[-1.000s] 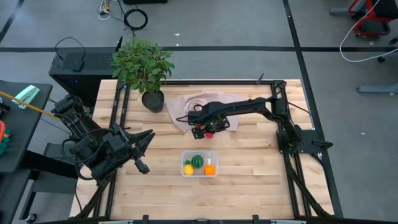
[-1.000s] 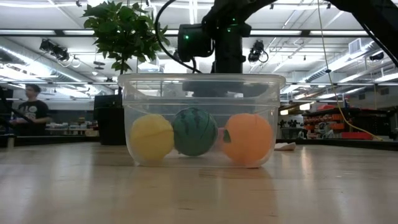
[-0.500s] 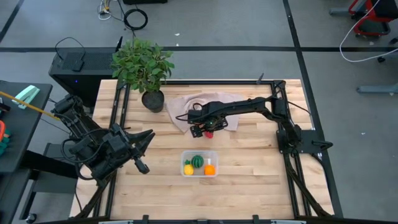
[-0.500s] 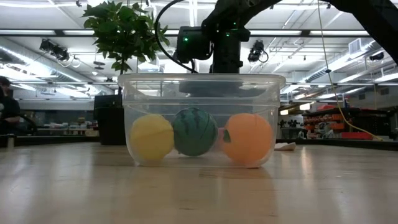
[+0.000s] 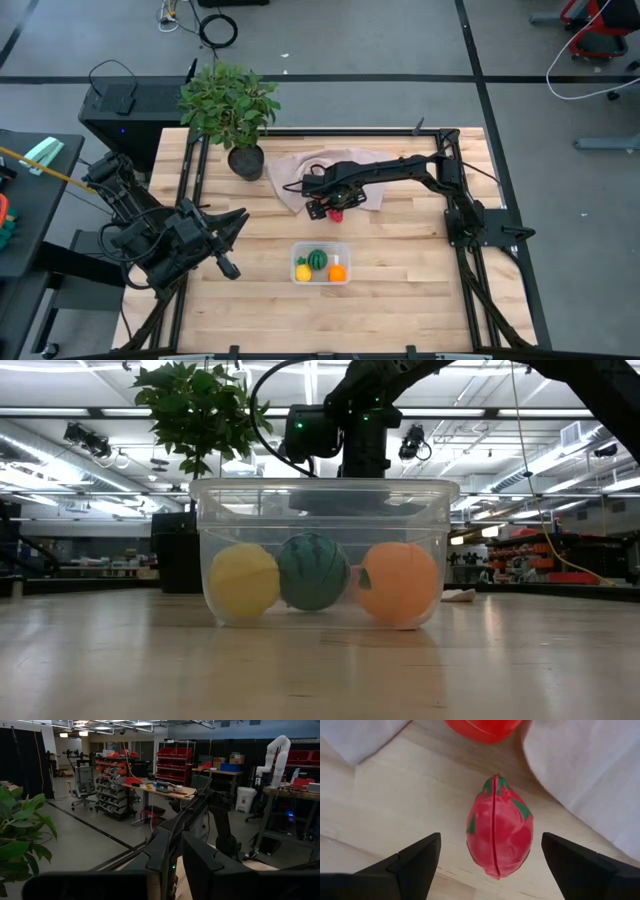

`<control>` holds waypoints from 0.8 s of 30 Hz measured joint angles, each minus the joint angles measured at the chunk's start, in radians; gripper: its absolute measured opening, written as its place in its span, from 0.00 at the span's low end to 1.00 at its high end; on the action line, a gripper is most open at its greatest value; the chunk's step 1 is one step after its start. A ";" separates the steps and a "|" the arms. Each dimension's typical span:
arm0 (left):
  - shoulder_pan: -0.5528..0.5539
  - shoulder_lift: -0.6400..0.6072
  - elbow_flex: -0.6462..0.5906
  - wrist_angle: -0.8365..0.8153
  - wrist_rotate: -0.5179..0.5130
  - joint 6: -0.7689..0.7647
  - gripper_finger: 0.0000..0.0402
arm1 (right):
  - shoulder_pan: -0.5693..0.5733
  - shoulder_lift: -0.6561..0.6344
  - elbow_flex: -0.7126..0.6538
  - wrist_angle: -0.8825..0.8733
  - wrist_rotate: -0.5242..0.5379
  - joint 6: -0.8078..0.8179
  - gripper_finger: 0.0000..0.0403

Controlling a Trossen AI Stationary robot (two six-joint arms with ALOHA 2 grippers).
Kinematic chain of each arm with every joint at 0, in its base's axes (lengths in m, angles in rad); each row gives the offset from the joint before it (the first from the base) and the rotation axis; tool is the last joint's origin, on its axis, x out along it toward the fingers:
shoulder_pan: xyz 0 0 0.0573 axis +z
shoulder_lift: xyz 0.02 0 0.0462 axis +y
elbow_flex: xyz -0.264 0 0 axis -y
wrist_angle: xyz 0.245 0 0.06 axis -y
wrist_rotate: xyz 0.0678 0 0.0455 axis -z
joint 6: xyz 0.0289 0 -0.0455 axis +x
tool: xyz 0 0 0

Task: Pick and placing Produce into tupperware
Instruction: Put the dragon fruit into the transparent bin

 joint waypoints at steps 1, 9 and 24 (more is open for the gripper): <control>0.000 0.000 0.000 0.000 0.000 0.000 0.14 | 0.000 0.000 0.000 0.000 0.000 -0.001 0.87; 0.000 0.000 0.000 0.000 0.000 0.000 0.16 | -0.001 0.020 0.000 -0.002 -0.031 -0.008 0.87; 0.000 0.000 0.000 0.000 0.000 0.000 0.16 | 0.000 0.037 -0.001 0.021 -0.032 -0.014 0.84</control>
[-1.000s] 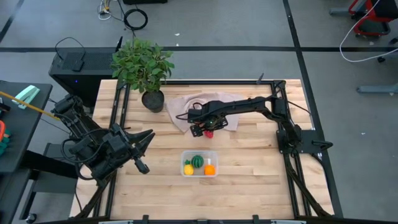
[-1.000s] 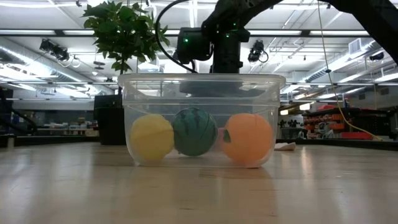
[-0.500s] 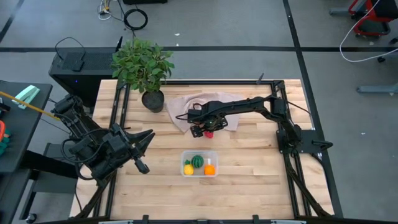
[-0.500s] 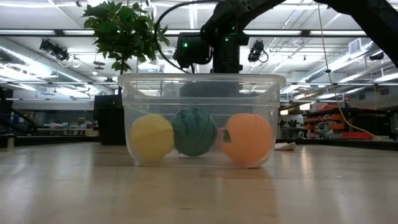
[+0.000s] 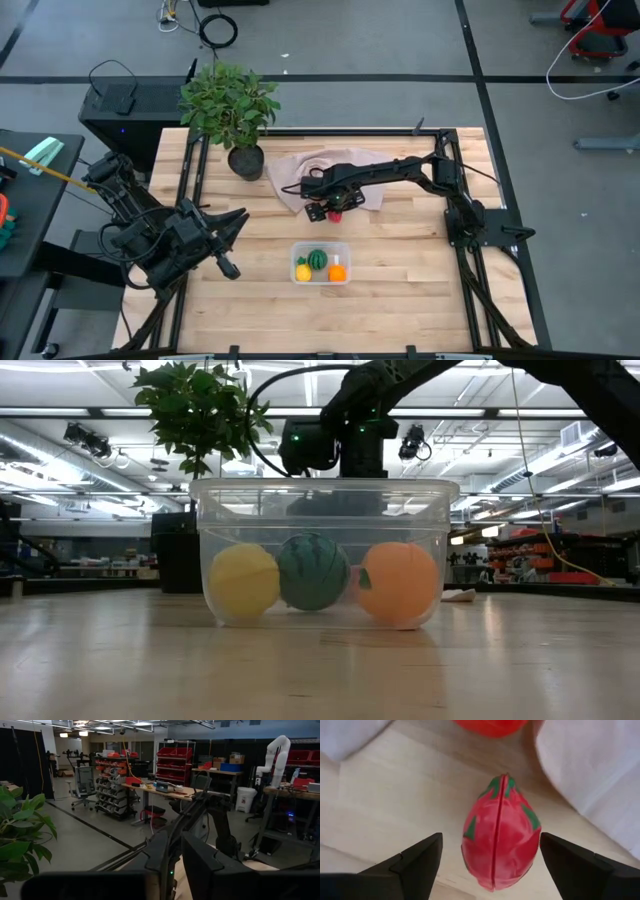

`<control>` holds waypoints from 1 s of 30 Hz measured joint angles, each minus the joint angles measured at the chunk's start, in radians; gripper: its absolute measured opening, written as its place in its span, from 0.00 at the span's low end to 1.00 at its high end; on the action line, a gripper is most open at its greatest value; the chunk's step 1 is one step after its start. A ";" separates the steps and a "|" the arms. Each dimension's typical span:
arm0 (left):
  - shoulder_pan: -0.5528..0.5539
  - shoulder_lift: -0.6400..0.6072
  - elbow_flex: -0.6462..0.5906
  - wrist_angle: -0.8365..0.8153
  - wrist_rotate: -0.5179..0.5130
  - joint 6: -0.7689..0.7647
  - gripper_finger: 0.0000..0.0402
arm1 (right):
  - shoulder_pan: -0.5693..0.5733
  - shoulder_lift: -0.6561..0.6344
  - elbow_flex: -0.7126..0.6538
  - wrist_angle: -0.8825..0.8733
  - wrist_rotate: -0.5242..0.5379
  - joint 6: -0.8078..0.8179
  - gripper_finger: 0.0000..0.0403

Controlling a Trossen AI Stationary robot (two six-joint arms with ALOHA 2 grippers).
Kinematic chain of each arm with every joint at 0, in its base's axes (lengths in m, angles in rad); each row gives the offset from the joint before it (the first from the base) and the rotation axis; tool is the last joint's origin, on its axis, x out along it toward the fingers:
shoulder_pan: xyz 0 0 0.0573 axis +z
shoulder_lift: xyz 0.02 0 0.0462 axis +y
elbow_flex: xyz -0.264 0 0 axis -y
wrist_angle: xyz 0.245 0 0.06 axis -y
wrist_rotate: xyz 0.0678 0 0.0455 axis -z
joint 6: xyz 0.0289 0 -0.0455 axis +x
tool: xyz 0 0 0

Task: Pick and placing Produce into tupperware
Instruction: Put the dragon fruit into the transparent bin

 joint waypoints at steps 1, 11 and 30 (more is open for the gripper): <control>0.000 0.000 0.000 0.000 0.000 0.000 0.16 | 0.001 0.000 0.000 0.000 0.002 0.000 0.83; 0.000 0.000 0.000 0.000 0.000 0.000 0.15 | 0.001 0.000 0.000 0.000 0.002 -0.016 0.61; 0.000 0.000 0.000 0.000 0.000 -0.001 0.14 | 0.007 -0.040 0.032 -0.043 -0.005 -0.042 0.56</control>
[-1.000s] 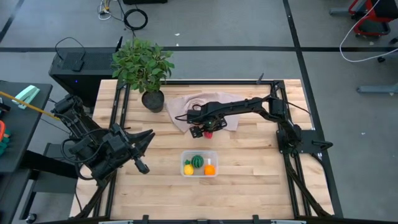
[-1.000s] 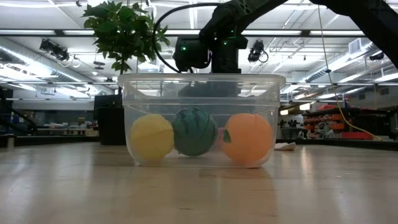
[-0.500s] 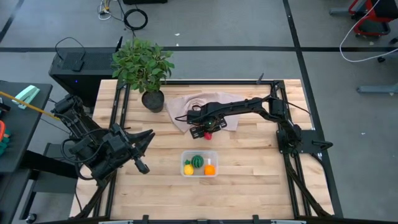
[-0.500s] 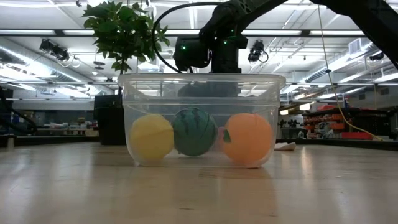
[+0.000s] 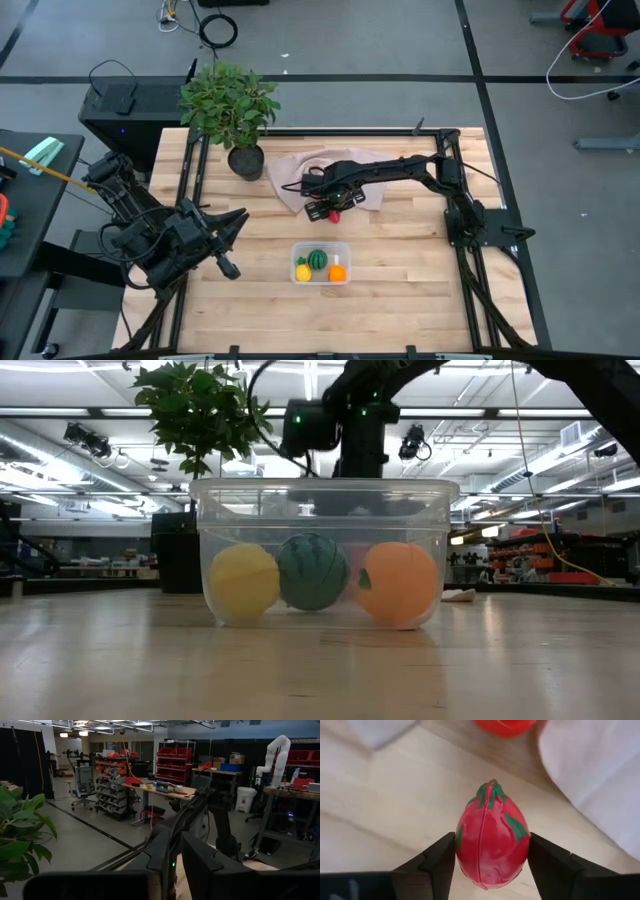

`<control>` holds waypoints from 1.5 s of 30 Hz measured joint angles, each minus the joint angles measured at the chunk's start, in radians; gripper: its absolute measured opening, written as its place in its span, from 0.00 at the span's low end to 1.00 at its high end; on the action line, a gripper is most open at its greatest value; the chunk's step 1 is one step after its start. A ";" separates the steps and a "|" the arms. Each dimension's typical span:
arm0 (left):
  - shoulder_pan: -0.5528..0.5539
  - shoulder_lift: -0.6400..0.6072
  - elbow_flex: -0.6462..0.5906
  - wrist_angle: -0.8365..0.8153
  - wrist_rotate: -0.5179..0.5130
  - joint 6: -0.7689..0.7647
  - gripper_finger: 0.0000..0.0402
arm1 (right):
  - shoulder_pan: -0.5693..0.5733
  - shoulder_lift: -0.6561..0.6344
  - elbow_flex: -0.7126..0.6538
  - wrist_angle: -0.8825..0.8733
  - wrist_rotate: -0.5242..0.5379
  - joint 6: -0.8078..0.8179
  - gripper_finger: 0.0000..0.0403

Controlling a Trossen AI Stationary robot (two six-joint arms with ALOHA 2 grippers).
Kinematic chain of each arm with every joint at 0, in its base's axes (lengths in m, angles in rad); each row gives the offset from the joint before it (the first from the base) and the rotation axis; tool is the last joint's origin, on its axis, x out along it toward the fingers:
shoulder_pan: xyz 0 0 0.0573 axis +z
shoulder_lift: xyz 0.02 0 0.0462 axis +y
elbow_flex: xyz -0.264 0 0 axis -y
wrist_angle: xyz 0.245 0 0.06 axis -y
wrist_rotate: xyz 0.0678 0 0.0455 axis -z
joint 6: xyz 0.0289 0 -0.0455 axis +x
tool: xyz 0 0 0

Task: Pick and placing Produce into tupperware
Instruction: Put the dragon fruit into the transparent bin

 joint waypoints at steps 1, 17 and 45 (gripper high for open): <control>0.000 0.000 0.000 0.000 0.000 0.000 0.14 | 0.003 -0.012 0.005 -0.001 0.000 -0.005 0.55; 0.003 0.000 0.000 0.000 0.000 0.000 0.14 | 0.199 -0.279 0.014 -0.006 0.083 0.019 0.56; 0.003 0.000 0.000 0.001 0.000 -0.001 0.15 | 0.438 -0.287 0.014 0.053 -0.118 -0.149 0.56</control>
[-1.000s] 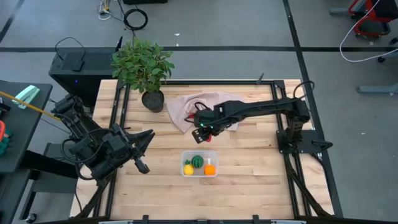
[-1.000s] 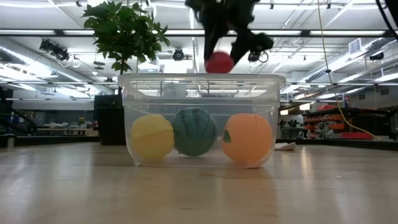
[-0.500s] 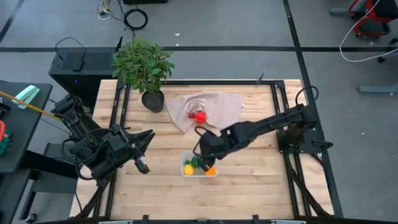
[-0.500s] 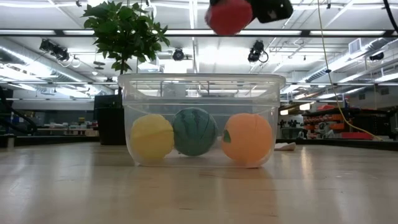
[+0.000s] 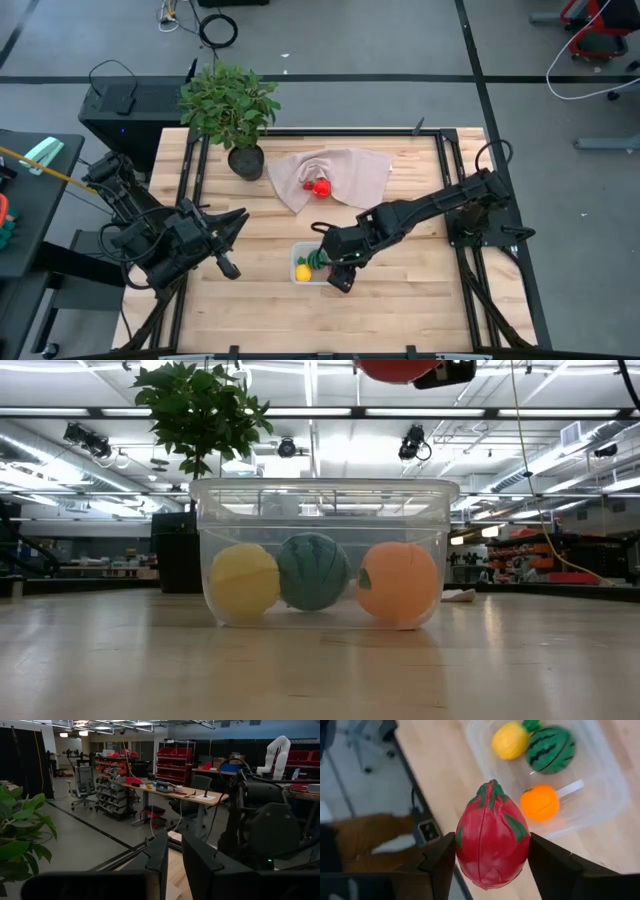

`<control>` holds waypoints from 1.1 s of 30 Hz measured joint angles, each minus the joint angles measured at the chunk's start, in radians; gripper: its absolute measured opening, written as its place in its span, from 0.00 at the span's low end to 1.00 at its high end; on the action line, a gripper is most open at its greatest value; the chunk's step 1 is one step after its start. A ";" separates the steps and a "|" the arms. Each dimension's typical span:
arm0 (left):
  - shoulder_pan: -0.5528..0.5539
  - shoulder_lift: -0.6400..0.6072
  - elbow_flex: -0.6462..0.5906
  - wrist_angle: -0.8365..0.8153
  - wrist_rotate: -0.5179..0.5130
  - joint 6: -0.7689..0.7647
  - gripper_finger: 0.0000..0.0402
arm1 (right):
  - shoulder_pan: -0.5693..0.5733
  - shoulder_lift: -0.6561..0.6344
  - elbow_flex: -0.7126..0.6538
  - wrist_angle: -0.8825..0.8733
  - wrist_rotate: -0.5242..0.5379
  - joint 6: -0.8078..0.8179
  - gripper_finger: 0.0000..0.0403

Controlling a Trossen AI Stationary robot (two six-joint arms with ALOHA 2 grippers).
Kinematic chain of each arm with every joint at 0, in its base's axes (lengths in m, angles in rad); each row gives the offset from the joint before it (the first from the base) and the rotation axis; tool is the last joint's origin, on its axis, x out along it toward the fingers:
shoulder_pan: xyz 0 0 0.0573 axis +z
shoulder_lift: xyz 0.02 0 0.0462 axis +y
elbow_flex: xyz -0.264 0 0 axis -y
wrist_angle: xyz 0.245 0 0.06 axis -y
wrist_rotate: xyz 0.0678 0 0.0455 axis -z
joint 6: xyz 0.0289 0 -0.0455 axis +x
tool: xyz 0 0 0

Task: Pick and placing Produce into tupperware
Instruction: Put the dragon fruit into the transparent bin

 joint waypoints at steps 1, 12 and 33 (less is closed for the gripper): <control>0.000 0.000 0.000 0.000 0.000 0.000 0.15 | -0.006 0.000 0.000 0.000 -0.022 -0.021 0.56; 0.000 0.000 0.000 0.000 0.000 0.000 0.16 | -0.077 0.084 0.161 -0.059 -0.067 -0.194 0.56; -0.003 0.000 0.000 0.000 0.000 0.001 0.16 | -0.093 0.449 0.507 -0.429 0.132 -0.461 0.56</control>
